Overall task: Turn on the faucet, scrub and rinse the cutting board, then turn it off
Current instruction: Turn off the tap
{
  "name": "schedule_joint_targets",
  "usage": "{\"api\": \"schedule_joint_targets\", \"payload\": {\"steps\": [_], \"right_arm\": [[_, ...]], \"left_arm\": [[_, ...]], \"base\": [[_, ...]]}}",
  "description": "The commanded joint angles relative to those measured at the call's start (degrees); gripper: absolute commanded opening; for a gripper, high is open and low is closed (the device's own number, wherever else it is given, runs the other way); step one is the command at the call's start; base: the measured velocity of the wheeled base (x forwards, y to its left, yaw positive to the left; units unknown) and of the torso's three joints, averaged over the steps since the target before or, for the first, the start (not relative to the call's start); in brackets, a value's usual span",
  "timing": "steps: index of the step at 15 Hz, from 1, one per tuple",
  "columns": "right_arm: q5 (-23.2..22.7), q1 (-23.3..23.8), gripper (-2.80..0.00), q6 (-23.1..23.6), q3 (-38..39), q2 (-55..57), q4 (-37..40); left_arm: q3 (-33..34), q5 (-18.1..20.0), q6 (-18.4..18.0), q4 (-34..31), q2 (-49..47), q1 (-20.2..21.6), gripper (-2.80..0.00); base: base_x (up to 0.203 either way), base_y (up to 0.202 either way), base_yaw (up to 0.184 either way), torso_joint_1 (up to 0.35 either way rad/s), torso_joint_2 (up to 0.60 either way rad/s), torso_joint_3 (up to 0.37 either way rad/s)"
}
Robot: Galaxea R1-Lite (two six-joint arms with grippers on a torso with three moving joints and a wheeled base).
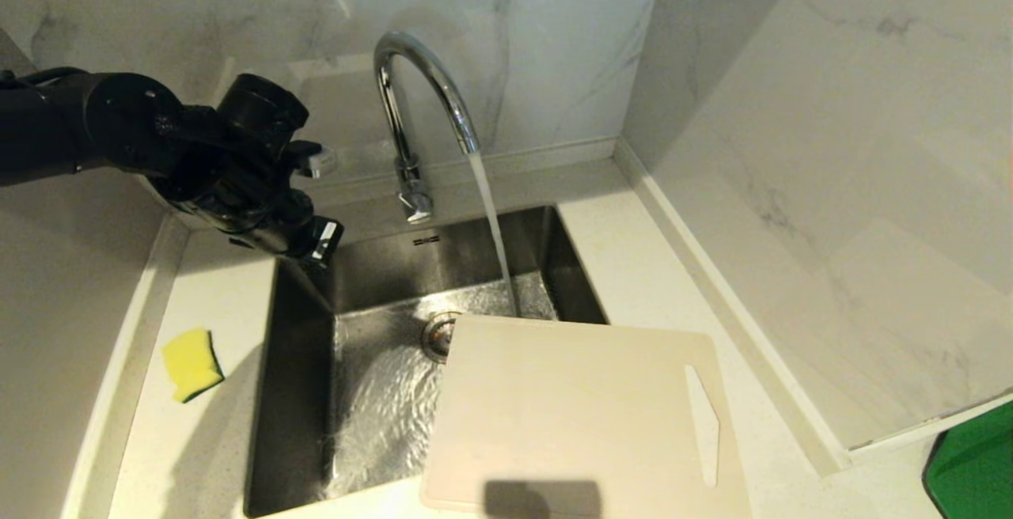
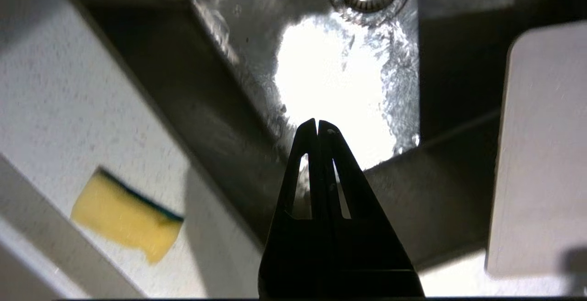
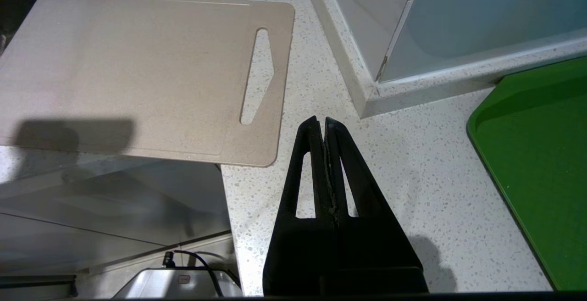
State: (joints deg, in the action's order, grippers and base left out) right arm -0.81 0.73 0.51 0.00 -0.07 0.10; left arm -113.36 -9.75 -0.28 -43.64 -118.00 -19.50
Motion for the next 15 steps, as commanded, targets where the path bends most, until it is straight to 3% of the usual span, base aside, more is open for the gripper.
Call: {"api": "schedule_joint_targets", "payload": {"steps": [1, 5, 15], "right_arm": [[0.0, 0.0, -2.8, 0.0, 0.1, 0.0, 0.0], [-0.1, 0.0, -2.8, 0.0, 0.1, 0.0, 0.0], [-0.1, 0.0, -2.8, 0.0, 0.1, 0.0, 0.0]], "left_arm": [[0.1, 0.1, 0.4, 4.3, -1.3, -0.4, -2.8], [0.1, 0.3, 0.9, 16.2, -4.4, -1.5, -2.8], [0.1, 0.8, 2.6, 33.6, -9.2, -3.4, -2.8]], "base": [[0.0, 0.0, 0.0, 0.0, 0.0, 0.0], [0.0, 0.0, 0.0, 0.0, 0.0, 0.0], [0.0, 0.0, 0.0, 0.0, 0.0, 0.0]]}}
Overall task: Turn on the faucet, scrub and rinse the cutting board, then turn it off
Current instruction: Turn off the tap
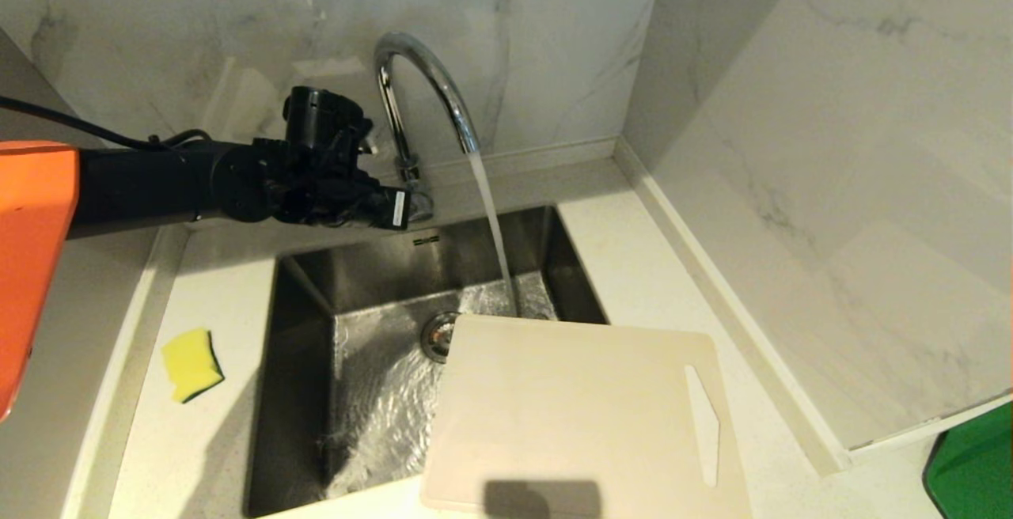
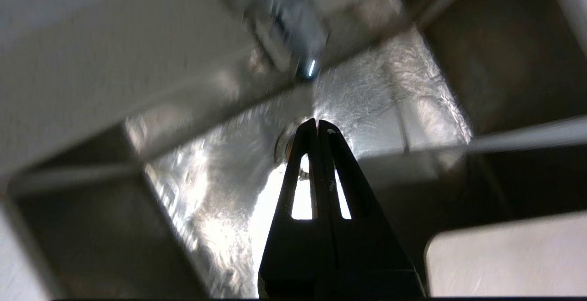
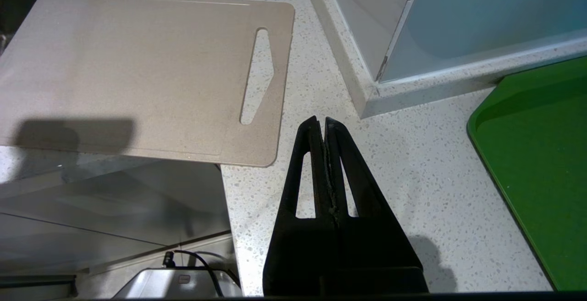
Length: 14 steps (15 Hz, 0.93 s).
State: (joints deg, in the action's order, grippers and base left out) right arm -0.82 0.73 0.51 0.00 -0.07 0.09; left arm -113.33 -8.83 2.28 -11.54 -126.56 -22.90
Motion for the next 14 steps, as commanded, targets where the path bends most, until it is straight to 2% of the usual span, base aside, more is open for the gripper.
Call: {"api": "schedule_joint_targets", "payload": {"steps": [1, 6, 10, 14], "right_arm": [[-0.1, 0.1, -2.8, 0.0, 0.1, 0.0, 0.0], [0.0, 0.0, -2.8, 0.0, 0.1, 0.0, 0.0], [0.0, 0.0, -2.8, 0.0, 0.1, 0.0, 0.0], [0.0, 0.0, -2.8, 0.0, 0.1, 0.0, 0.0]], "left_arm": [[0.0, -0.3, -0.1, 2.2, -0.8, 0.0, -2.8], [0.0, -3.3, -1.1, 7.1, -2.4, 0.0, -2.8], [-0.1, -3.4, -4.0, 9.8, -2.7, 0.0, -2.8], [-0.1, -3.3, -4.0, 12.9, -3.1, 0.0, -2.8]], "base": [[0.0, 0.0, 0.0, 0.0, 0.0, 0.0], [0.0, 0.0, 0.0, 0.0, 0.0, 0.0], [0.0, 0.0, 0.0, 0.0, 0.0, 0.0], [0.0, 0.0, 0.0, 0.0, 0.0, 0.0]]}}
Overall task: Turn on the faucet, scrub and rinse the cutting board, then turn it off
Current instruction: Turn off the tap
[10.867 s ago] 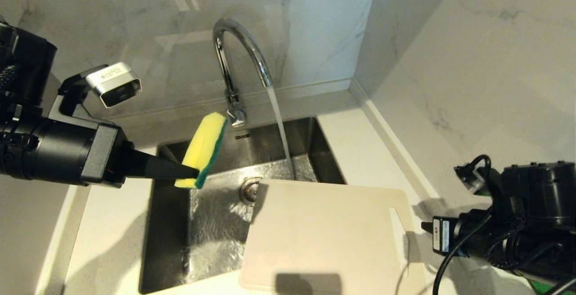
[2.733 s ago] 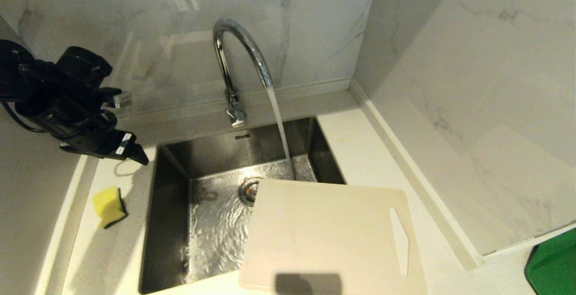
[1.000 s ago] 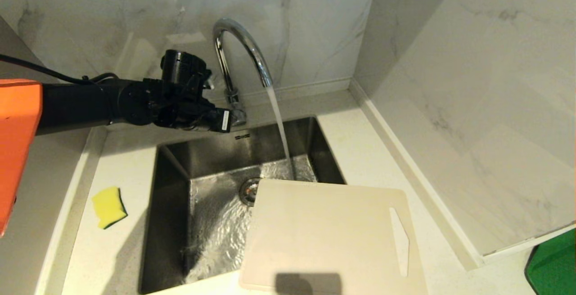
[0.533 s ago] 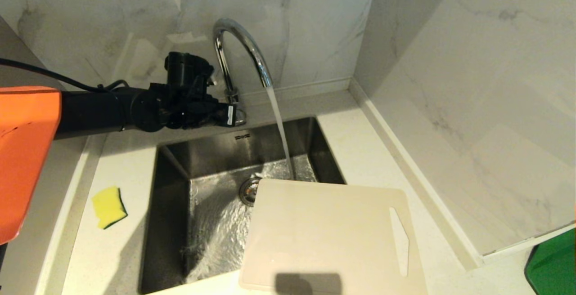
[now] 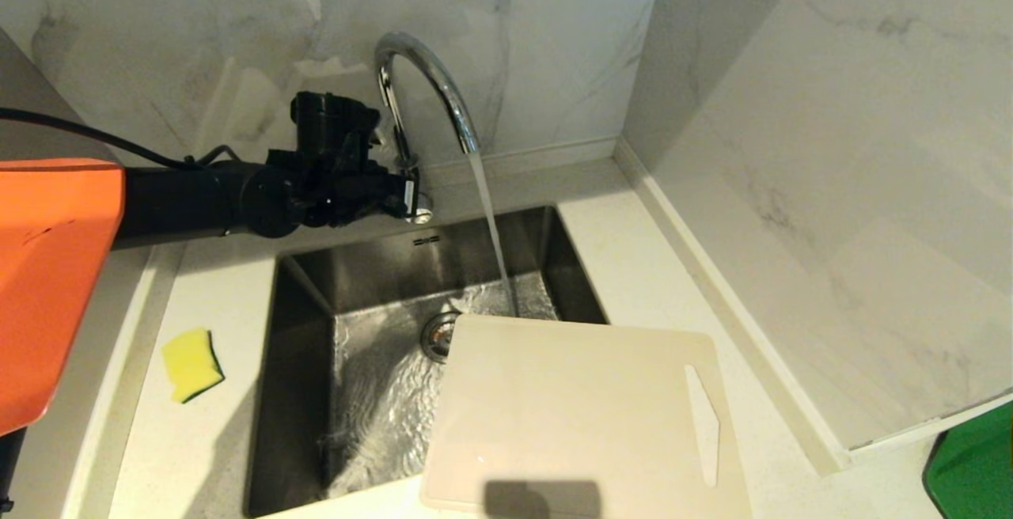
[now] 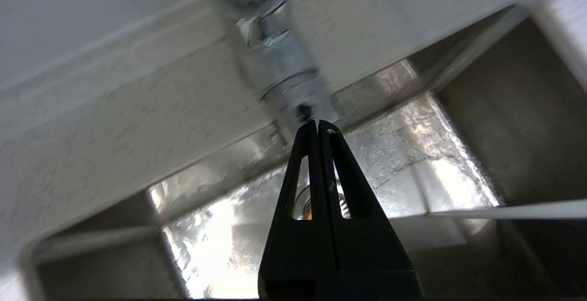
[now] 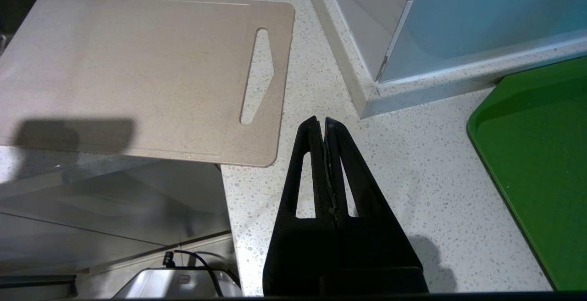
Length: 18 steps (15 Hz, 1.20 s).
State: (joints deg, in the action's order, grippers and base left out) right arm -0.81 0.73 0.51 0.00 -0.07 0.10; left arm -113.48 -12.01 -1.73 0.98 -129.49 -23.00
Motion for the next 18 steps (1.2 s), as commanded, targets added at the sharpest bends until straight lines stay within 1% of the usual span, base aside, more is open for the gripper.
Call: {"api": "schedule_joint_targets", "payload": {"steps": [1, 5, 11, 16, 18], "right_arm": [[0.0, 0.0, -2.8, 0.0, 0.1, 0.0, 0.0], [0.0, 0.0, -2.8, 0.0, 0.1, 0.0, 0.0], [0.0, 0.0, -2.8, 0.0, 0.1, 0.0, 0.0], [-0.1, 0.0, -2.8, 0.0, 0.1, 0.0, 0.0], [0.0, 0.0, -2.8, 0.0, 0.1, 0.0, 0.0]], "left_arm": [[0.0, -0.1, -0.1, 1.0, -0.4, 0.1, -2.8], [0.0, -0.2, -0.2, 2.3, -0.9, 0.1, -2.8], [-0.1, -0.4, -0.2, 2.5, -1.4, 0.3, -2.8], [-0.7, -0.4, 0.0, 2.6, -1.9, 1.7, -2.8], [-0.7, -0.4, -0.1, 4.2, -2.2, 2.2, -2.8]], "base": [[0.0, 0.0, 0.0, 0.0, 0.0, 0.0], [0.0, 0.0, 0.0, 0.0, 0.0, 0.0], [0.0, 0.0, 0.0, 0.0, 0.0, 0.0], [0.0, 0.0, 0.0, 0.0, 0.0, 0.0], [0.0, 0.0, 0.0, 0.0, 0.0, 0.0]]}}
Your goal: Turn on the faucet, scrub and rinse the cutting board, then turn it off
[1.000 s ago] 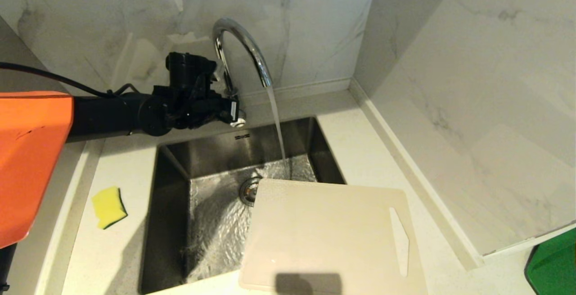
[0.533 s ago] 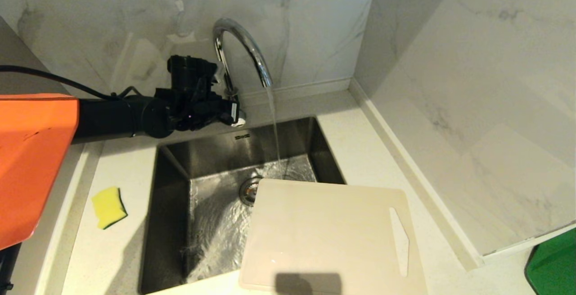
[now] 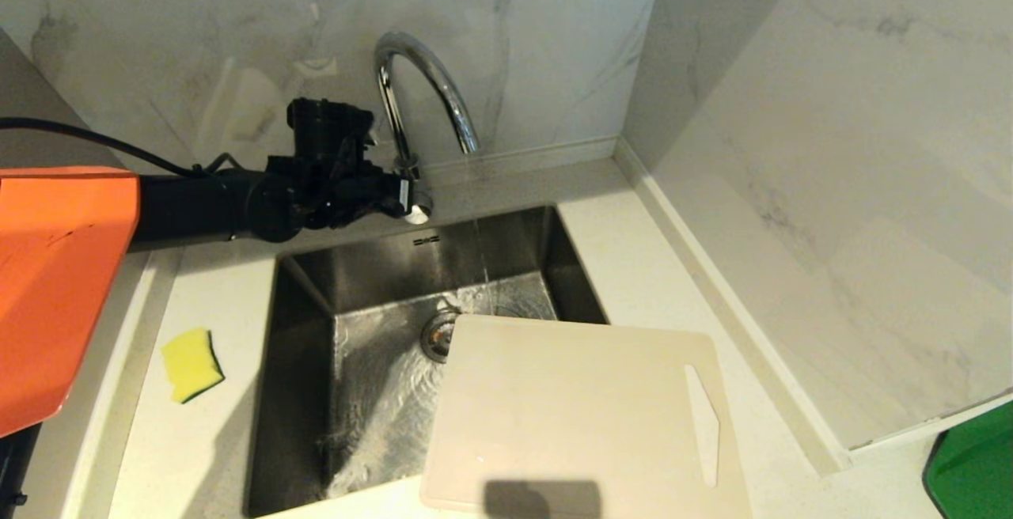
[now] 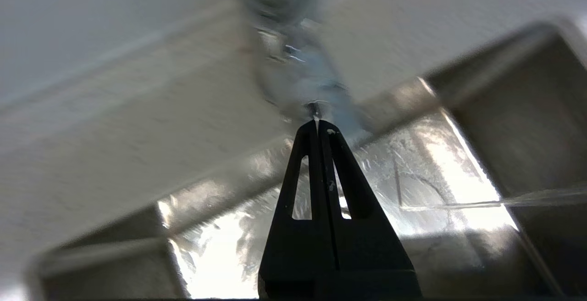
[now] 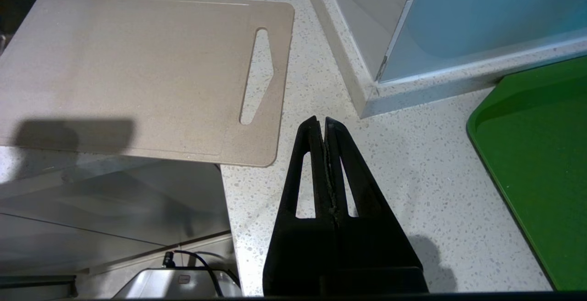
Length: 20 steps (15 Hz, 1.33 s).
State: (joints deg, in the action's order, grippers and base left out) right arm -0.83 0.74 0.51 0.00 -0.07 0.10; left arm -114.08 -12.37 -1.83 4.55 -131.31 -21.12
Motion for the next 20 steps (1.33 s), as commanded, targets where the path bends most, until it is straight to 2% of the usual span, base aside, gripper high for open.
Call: {"api": "schedule_joint_targets", "payload": {"steps": [1, 4, 9, 12, 15, 17, 20], "right_arm": [[0.0, 0.0, -2.8, 0.0, 0.1, 0.0, 0.0], [0.0, 0.0, -2.8, 0.0, 0.1, 0.0, 0.0], [-0.1, 0.0, -2.8, 0.0, 0.1, 0.0, 0.0], [-0.1, 0.0, -2.8, 0.0, 0.1, 0.0, 0.0], [-0.1, 0.0, -2.8, 0.0, 0.1, 0.0, 0.0], [-0.1, 0.0, -2.8, 0.0, 0.1, 0.0, 0.0], [0.0, 0.0, -2.8, 0.0, 0.1, 0.0, 0.0]], "left_arm": [[-0.1, 0.0, 0.1, 1.2, -0.5, 0.4, -2.8], [-0.1, 0.0, 0.1, 2.9, -0.8, 0.7, -2.8], [0.2, -1.2, -0.1, 1.7, 0.1, 0.8, -2.8], [1.3, -0.7, -0.6, -7.3, 4.2, 1.1, -2.8], [6.4, 1.2, -0.1, -19.9, 11.9, 1.4, -2.8], [11.9, 5.2, 1.6, -22.0, 18.1, 2.1, -2.8], [19.9, 7.9, 3.1, -22.7, 27.4, 5.3, -2.8]], "base": [[0.0, 0.0, 0.0, 0.0, 0.0, 0.0], [0.0, 0.0, 0.0, 0.0, 0.0, 0.0], [0.0, 0.0, 0.0, 0.0, 0.0, 0.0], [0.0, 0.0, 0.0, 0.0, 0.0, 0.0], [0.0, 0.0, 0.0, 0.0, 0.0, 0.0], [0.0, 0.0, 0.0, 0.0, 0.0, 0.0], [0.0, 0.0, 0.0, 0.0, 0.0, 0.0]]}}
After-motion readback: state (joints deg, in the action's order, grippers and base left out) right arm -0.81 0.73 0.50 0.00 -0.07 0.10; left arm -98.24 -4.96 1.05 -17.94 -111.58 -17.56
